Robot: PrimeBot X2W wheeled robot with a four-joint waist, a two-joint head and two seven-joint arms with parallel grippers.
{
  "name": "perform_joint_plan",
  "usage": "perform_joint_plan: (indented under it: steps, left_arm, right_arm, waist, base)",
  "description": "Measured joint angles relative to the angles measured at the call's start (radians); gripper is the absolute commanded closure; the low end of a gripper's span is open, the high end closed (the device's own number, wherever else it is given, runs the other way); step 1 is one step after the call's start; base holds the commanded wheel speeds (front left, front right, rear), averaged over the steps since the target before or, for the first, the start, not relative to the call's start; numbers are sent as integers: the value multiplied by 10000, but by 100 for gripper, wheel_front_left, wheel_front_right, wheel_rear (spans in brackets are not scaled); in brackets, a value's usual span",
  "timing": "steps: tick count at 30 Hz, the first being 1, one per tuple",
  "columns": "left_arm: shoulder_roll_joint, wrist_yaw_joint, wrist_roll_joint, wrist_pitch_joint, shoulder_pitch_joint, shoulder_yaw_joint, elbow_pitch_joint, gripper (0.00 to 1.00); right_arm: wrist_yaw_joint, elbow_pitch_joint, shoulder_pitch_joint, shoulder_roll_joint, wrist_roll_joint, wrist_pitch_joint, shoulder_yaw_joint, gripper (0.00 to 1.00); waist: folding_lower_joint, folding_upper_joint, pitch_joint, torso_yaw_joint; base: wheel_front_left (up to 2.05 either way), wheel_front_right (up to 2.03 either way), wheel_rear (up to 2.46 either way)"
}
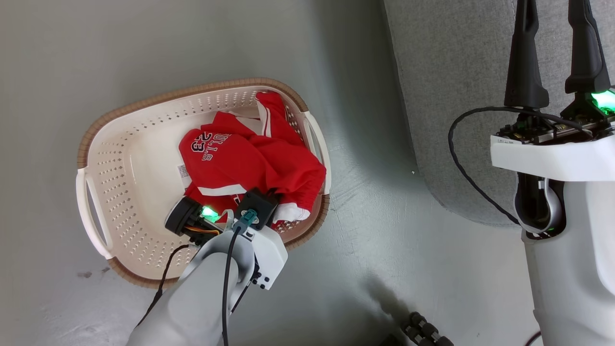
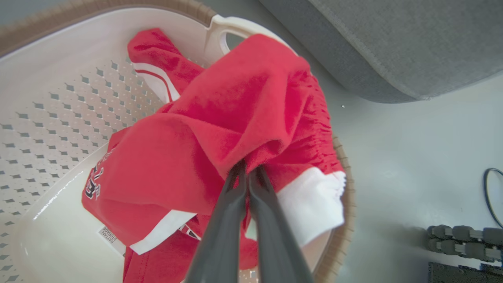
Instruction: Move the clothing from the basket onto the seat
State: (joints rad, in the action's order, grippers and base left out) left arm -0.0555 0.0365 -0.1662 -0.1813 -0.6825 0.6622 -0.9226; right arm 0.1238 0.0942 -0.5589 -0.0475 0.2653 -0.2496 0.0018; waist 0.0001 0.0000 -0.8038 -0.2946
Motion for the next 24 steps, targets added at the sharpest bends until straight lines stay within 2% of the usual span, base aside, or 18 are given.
perform_joint_plan:
  steps: [12, 24]
  left_arm:
    - [-31, -203, -115, -464, -106, -339, 81, 100]
    - [-163, -451, -433, -656, -171, -832, 821, 100]
  right_arm:
    - [0, 90, 1, 0, 0, 0, -182, 0]
    - [0, 316, 22, -2, -219, 0, -291, 0]
  waist:
    - [0, 0, 415, 200]
    - [0, 0, 1089, 501]
  base:
    - [0, 0, 0]
    - [0, 0, 0]
